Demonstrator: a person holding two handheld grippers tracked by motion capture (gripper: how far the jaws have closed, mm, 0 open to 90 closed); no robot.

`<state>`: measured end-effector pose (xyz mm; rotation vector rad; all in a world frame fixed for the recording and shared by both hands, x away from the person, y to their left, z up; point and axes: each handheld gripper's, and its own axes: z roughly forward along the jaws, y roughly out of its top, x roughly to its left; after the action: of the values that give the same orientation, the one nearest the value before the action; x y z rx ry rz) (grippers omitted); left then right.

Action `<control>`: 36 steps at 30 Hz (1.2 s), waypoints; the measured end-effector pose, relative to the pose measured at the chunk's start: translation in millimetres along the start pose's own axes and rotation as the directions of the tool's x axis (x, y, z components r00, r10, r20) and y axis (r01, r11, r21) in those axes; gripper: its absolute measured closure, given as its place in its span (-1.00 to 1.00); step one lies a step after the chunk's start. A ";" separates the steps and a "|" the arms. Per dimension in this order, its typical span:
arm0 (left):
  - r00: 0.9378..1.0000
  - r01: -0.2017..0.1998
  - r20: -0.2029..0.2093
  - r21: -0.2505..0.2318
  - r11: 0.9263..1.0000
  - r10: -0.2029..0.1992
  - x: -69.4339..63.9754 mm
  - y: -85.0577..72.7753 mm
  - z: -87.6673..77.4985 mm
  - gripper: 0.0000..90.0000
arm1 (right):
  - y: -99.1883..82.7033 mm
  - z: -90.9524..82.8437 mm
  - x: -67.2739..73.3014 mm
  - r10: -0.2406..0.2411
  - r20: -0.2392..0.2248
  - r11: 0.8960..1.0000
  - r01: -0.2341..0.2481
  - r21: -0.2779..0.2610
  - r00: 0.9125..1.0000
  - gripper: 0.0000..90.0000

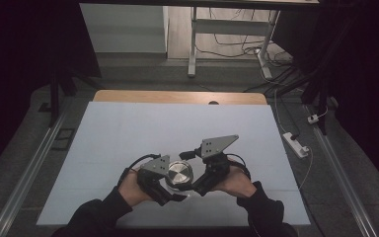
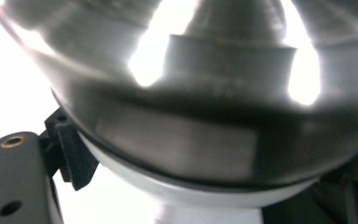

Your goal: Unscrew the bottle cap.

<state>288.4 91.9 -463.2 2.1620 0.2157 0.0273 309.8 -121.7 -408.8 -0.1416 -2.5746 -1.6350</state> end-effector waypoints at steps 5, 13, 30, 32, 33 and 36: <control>0.988 0.086 -0.131 0.003 0.996 -0.085 4.8 -2.7 -2.1 -0.66 | 13.6 0.4 15.1 -0.002 0.239 0.997 -0.017 0.080 0.971 -0.89; 0.977 0.097 -0.194 0.032 0.995 -0.089 0.5 0.9 1.7 -0.66 | 16.1 22.8 34.4 -0.053 0.447 0.991 -0.009 0.135 0.893 -0.60; 0.996 -0.034 0.080 -0.022 0.999 0.035 -6.8 2.8 3.6 -0.66 | 0.7 -5.3 5.9 -0.085 -0.085 0.996 0.085 -0.001 0.993 -0.58; 1.000 -0.010 0.020 -0.015 1.000 0.011 -4.8 3.6 1.9 -0.66 | 4.3 -6.5 6.8 -0.051 -0.023 0.999 0.051 0.017 0.998 -0.74; 1.000 0.008 -0.012 -0.014 1.000 -0.008 -3.5 3.3 0.4 -0.66 | 7.3 -7.3 8.2 -0.031 0.008 0.999 0.031 0.027 0.999 -0.80; 0.991 0.064 -0.114 -0.012 0.998 -0.065 -1.1 1.9 -2.2 -0.66 | 15.4 -5.9 16.7 -0.031 0.182 0.994 0.011 0.110 0.983 -0.92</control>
<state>287.4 92.5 -460.3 2.1463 0.3511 0.1146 295.3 -120.0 -390.4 -0.2711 -2.8032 -1.5516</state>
